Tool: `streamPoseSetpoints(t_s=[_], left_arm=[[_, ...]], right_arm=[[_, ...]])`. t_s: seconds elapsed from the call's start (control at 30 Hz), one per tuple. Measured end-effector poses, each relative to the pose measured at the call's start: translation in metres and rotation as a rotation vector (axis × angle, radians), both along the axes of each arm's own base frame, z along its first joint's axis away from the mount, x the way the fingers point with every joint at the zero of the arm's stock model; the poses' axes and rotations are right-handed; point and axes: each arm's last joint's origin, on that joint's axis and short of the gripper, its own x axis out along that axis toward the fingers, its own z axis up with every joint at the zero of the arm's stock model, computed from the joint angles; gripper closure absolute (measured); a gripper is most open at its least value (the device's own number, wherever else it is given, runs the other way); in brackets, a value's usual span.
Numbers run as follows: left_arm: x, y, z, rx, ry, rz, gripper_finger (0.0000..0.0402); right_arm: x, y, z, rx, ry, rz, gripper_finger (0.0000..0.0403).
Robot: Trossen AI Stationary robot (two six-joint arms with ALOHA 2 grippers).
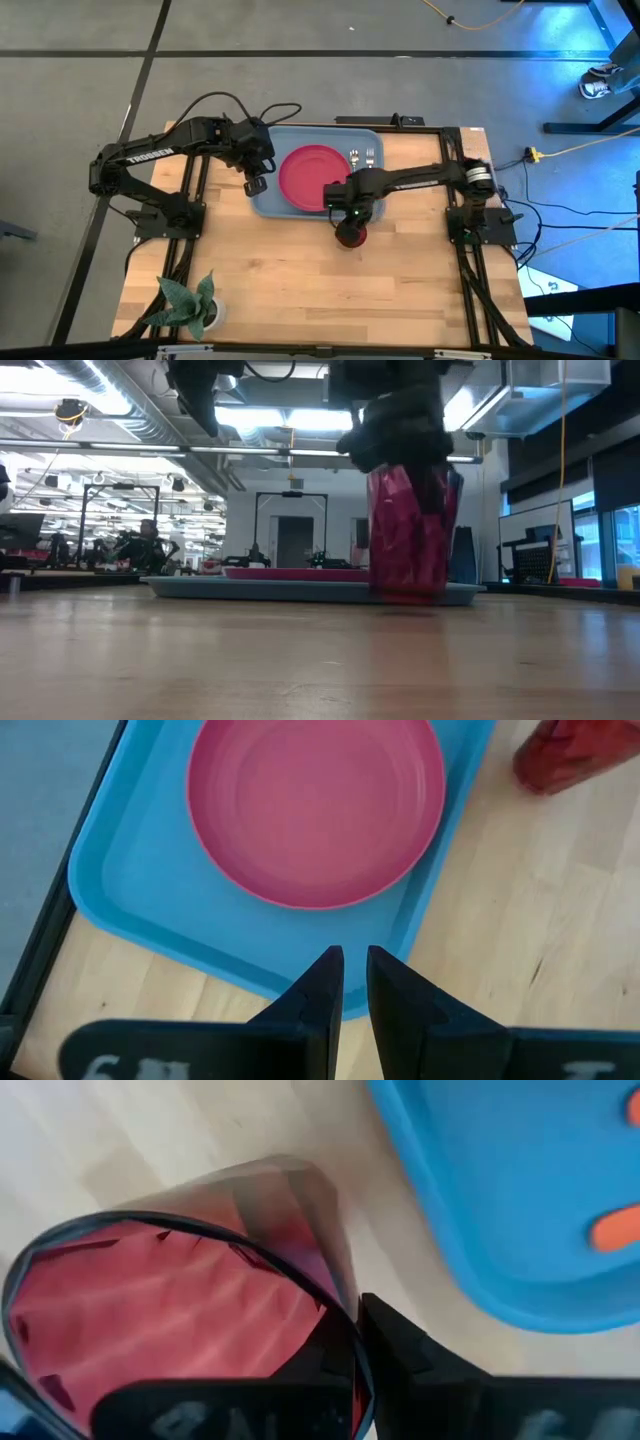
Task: Pick and place plate/cup/fork/spoon on tray
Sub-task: Put the red glass on the blue serving tray at the top left of the pink plate
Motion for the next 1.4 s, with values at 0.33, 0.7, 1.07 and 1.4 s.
streamPoseSetpoints(t_s=[0.33, 0.7, 1.07, 1.4], left_arm=[[0.000, 0.000, 0.000, -0.001, 0.000, 0.001, 0.0360], [0.000, 0.000, 0.000, 0.005, 0.001, 0.010, 0.0360], [0.000, 0.000, 0.000, 0.015, 0.005, -0.008, 0.0360], [0.001, 0.000, 0.001, 0.120, 0.028, -0.235, 0.0360]], right_arm=[[0.020, -0.008, -0.016, 0.087, 0.031, 0.128, 0.0394], [0.021, -0.012, -0.018, 0.081, 0.020, 0.137, 0.0335], [0.027, -0.012, 0.029, 0.081, -0.021, 0.137, 0.0328], [0.021, -0.014, 0.116, -0.018, -0.143, 0.136, 0.0327]])
